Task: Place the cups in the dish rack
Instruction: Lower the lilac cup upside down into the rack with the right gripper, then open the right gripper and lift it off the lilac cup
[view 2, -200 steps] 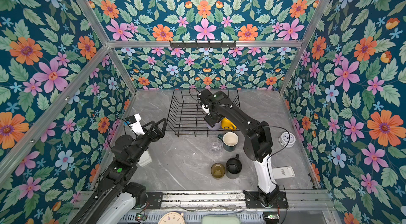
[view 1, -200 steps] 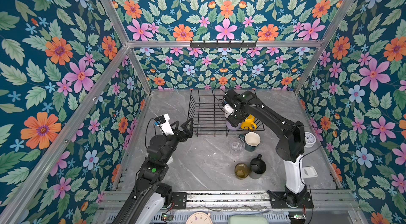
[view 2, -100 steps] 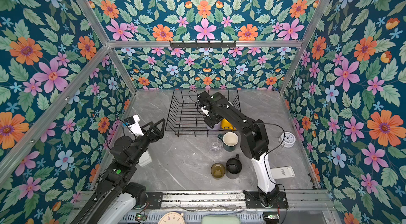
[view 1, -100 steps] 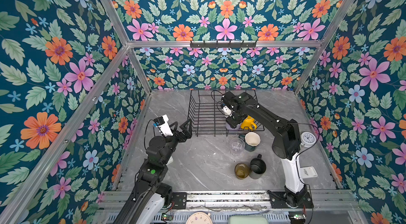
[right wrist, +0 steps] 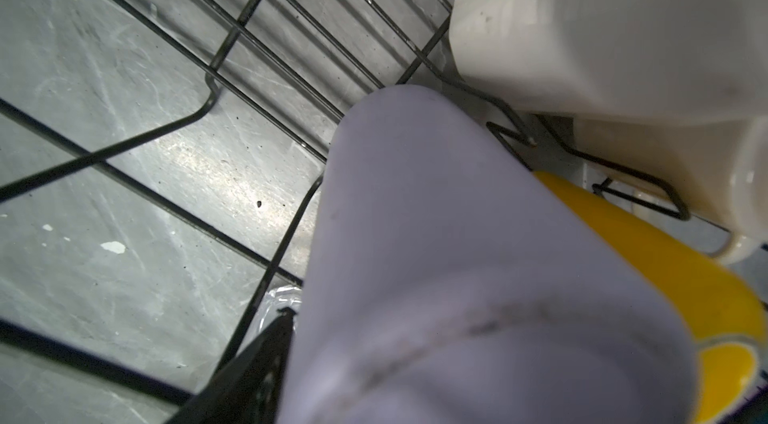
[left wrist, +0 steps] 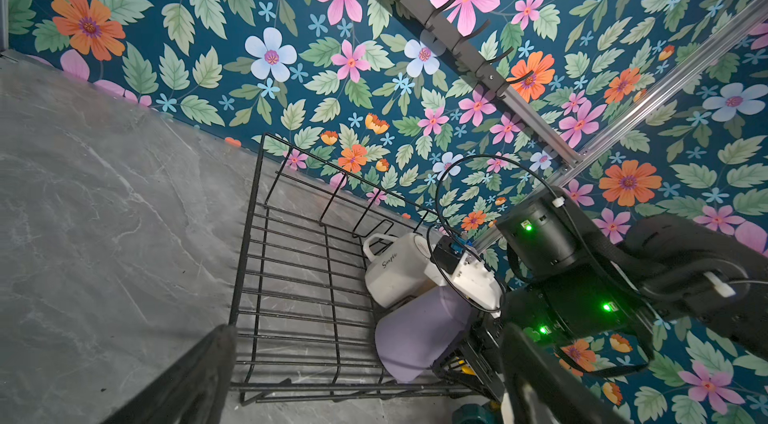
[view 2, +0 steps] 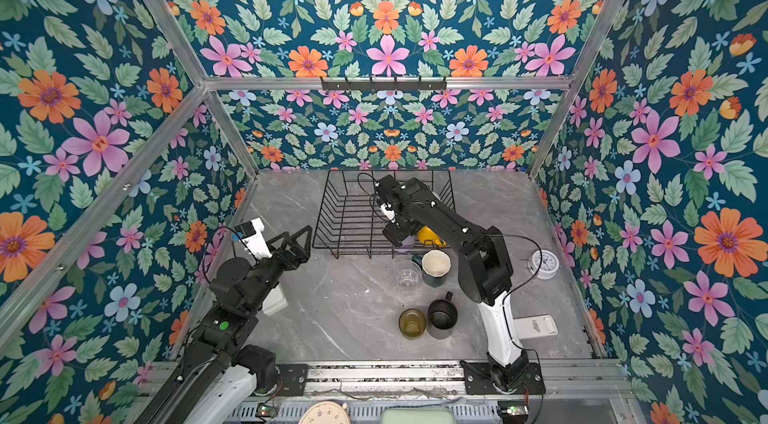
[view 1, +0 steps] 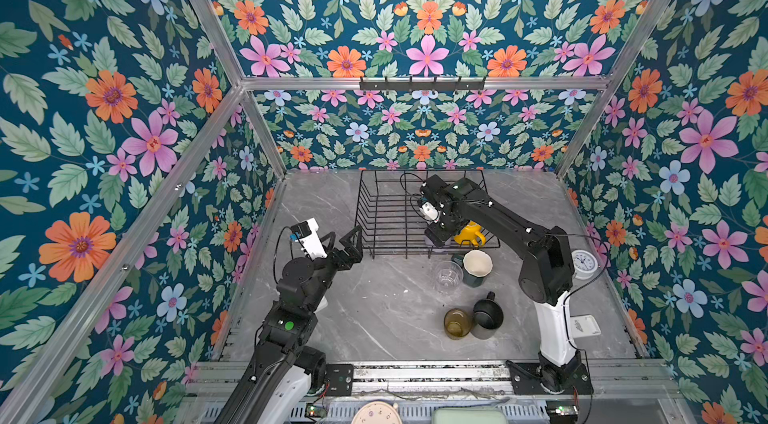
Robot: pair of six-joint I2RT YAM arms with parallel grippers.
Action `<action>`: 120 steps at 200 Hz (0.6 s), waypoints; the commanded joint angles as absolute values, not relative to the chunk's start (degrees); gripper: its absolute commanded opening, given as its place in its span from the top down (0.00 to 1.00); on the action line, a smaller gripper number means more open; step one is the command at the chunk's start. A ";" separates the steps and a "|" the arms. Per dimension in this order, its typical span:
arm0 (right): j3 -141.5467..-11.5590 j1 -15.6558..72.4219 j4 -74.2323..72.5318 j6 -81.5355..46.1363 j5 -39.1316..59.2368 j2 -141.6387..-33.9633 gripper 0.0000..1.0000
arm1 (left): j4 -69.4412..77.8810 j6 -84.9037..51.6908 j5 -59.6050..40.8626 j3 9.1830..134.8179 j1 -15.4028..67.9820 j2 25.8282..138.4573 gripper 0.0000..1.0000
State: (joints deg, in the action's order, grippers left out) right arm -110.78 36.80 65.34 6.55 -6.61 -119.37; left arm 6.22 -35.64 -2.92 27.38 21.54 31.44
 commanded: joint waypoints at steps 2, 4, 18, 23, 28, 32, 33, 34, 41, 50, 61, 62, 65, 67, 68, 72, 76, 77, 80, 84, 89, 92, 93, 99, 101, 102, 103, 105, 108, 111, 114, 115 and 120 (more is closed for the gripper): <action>-109.40 36.83 64.15 5.86 -5.10 -117.08 0.16 | 6.53 -35.25 -2.38 27.73 21.59 31.11 0.00; -109.13 36.85 63.89 5.81 -4.99 -116.72 0.16 | 6.47 -35.18 -2.33 27.76 21.61 31.11 0.00; -107.63 36.78 62.20 5.25 -3.52 -114.16 0.16 | 5.64 -35.14 -1.96 28.27 21.58 31.22 0.00; -106.95 36.66 61.43 5.00 -3.22 -113.08 0.16 | 5.63 -35.16 -1.93 28.27 21.54 31.31 0.00; -106.10 36.67 60.43 4.72 -3.07 -111.94 0.16 | 5.70 -35.24 -2.01 28.25 21.57 31.29 0.00; -105.28 36.64 59.60 4.44 -3.00 -110.71 0.16 | 5.93 -35.32 -2.02 28.13 21.57 31.42 0.00; -105.02 36.56 59.33 4.37 -2.95 -110.46 0.16 | 6.00 -35.33 -2.07 28.08 21.55 31.40 0.00; -104.81 36.52 59.07 4.25 -2.92 -110.16 0.16 | 6.03 -35.33 -2.09 28.06 21.54 31.39 0.00; -103.17 36.29 57.21 3.54 -2.38 -108.33 0.16 | 6.30 -35.34 -2.19 27.97 21.59 31.55 0.00; -100.85 35.75 54.48 2.20 -1.11 -105.48 0.16 | 6.28 -35.46 -2.18 28.10 21.58 31.80 0.00; -97.77 35.09 51.50 0.65 1.05 -102.08 0.15 | 6.07 -35.71 -2.01 28.37 21.61 31.98 0.00; -97.49 35.04 51.24 0.50 1.23 -101.75 0.15 | 6.06 -35.79 -2.06 28.38 21.57 31.99 0.00; -96.81 34.90 50.46 0.12 1.68 -100.76 0.15 | 6.06 -35.82 -2.10 28.43 21.56 31.99 0.00; -96.12 34.76 50.01 -0.10 1.87 -100.10 0.15 | 6.13 -35.85 -2.11 28.40 21.54 31.99 0.00; -95.83 34.74 49.75 -0.18 1.95 -99.79 0.15 | 6.14 -35.85 -2.11 28.39 21.54 31.99 0.00; -94.59 34.61 48.80 -0.65 2.15 -98.54 0.15 | 6.22 -35.94 -2.19 28.37 21.60 31.94 0.00; -93.29 34.55 47.83 -1.01 2.19 -97.25 0.14 | 6.37 -35.95 -2.19 28.25 21.56 31.92 0.00; -92.96 34.46 47.56 -1.16 2.20 -96.88 0.14 | 6.39 -35.95 -2.24 28.19 21.55 31.91 0.00; -91.97 34.34 46.87 -1.55 2.15 -95.87 0.14 | 6.51 -35.95 -2.24 28.13 21.56 31.87 0.00; -90.78 34.23 45.91 -2.00 2.08 -94.46 0.14 | 6.50 -35.83 -2.19 28.08 21.61 31.89 0.00; -89.30 34.05 45.27 -2.61 1.75 -92.24 0.14 | 6.43 -35.78 -1.99 28.12 21.55 31.82 0.00; -88.64 33.96 45.12 -3.04 1.46 -91.44 0.14 | 6.30 -35.70 -1.94 28.17 21.58 31.79 0.00; -88.40 33.94 45.10 -3.15 1.48 -91.16 0.14 | 6.27 -35.69 -1.89 28.15 21.56 31.81 0.00; -87.27 33.86 45.21 -3.84 1.25 -89.84 0.14 | 5.92 -35.68 -1.64 28.31 21.53 31.73 0.00; -86.97 33.84 45.29 -4.02 1.21 -89.24 0.14 | 5.83 -35.68 -1.55 28.41 21.60 31.73 0.00; -86.77 33.84 45.41 -4.12 1.18 -89.00 0.14 | 5.77 -35.68 -1.52 28.40 21.57 31.77 0.00; -86.58 33.84 45.47 -4.17 1.16 -88.75 0.14 | 5.74 -35.60 -1.51 28.39 21.55 31.79 0.00; -86.31 33.84 45.71 -4.38 1.15 -88.35 0.15 | 5.72 -35.66 -1.45 28.41 21.56 31.75 0.00; -85.95 33.77 46.12 -4.58 1.10 -87.72 0.15 | 5.71 -35.72 -1.35 28.44 21.54 31.70 0.00; -85.49 33.81 46.55 -4.82 0.99 -87.12 0.15 | 5.71 -35.63 -1.32 28.44 21.59 31.66 0.00; -85.15 33.83 47.01 -5.07 0.97 -86.53 0.15 | 5.79 -35.68 -1.19 28.43 21.56 31.64 0.00; -84.98 33.84 47.19 -5.17 0.97 -86.33 0.16 | 5.80 -35.68 -1.16 28.41 21.59 31.60 0.00; -84.32 33.82 47.92 -5.65 1.03 -85.43 0.16 | 5.99 -35.68 -1.02 28.28 21.56 31.58 0.00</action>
